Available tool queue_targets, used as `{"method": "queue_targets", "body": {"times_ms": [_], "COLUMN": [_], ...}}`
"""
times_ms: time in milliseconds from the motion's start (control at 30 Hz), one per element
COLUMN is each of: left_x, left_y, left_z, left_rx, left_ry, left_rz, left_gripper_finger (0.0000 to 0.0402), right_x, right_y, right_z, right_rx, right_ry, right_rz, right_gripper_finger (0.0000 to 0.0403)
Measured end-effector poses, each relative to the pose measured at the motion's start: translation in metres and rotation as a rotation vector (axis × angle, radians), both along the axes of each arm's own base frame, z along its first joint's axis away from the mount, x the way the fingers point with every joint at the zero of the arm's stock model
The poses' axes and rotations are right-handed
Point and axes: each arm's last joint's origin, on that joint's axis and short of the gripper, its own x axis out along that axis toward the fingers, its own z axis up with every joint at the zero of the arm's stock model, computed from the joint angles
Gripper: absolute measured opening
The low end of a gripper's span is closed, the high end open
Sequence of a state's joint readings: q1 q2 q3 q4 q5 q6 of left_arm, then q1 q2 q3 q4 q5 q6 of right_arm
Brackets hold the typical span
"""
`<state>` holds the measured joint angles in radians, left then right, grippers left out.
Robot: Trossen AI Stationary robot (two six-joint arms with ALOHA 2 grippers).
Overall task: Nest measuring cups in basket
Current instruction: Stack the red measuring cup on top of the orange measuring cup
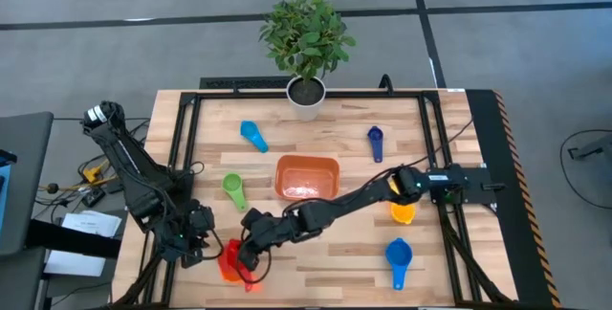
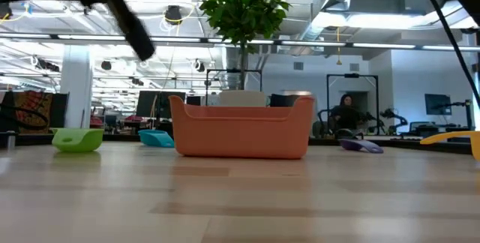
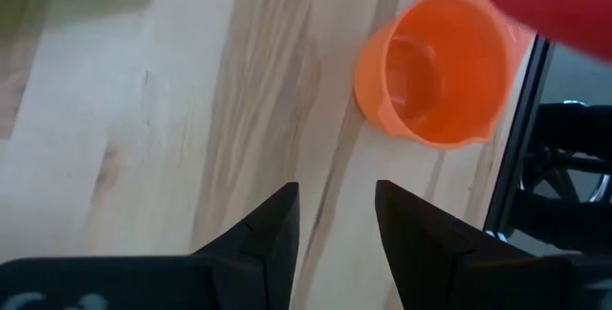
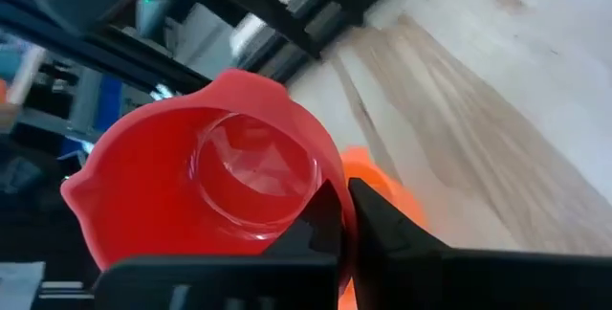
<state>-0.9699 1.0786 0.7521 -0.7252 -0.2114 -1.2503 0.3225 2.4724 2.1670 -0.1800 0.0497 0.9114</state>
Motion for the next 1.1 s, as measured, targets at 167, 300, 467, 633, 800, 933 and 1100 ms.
{"method": "queue_targets", "body": {"times_ms": [167,300,467,633,800,933,1100], "left_x": [0.000,0.000,0.001,0.003,0.003,0.003,0.003], "left_y": [0.000,0.000,0.001,0.002,0.003,0.003,0.003], "left_z": [0.000,0.000,0.000,0.000,0.000,0.000,0.000], "left_rx": [-0.010,-0.009,0.004,-0.002,-0.016,-0.017,-0.018], "left_ry": [0.015,0.015,-0.003,0.000,0.008,0.009,0.009], "left_rz": [0.002,0.002,0.017,0.041,0.071,0.072,0.076], "left_gripper_finger": [0.0128,0.0128,0.0128,0.0128,0.0128,0.0128,0.0128], "right_x": [-0.001,-0.004,-0.001,0.005,0.007,0.006,0.006], "right_y": [0.002,0.002,-0.002,-0.007,-0.010,-0.009,-0.011], "right_z": [-0.004,-0.007,-0.006,-0.012,-0.022,-0.022,-0.023], "right_rx": [-0.042,-0.108,-0.160,-0.146,-0.150,-0.183,-0.215], "right_ry": [0.012,0.040,-0.003,-0.030,-0.006,-0.006,-0.009], "right_rz": [0.043,0.086,0.136,0.157,0.160,0.197,0.218], "right_gripper_finger": [0.0022,0.0034,0.0026,0.0026,0.0038,0.0034,0.0035]}}
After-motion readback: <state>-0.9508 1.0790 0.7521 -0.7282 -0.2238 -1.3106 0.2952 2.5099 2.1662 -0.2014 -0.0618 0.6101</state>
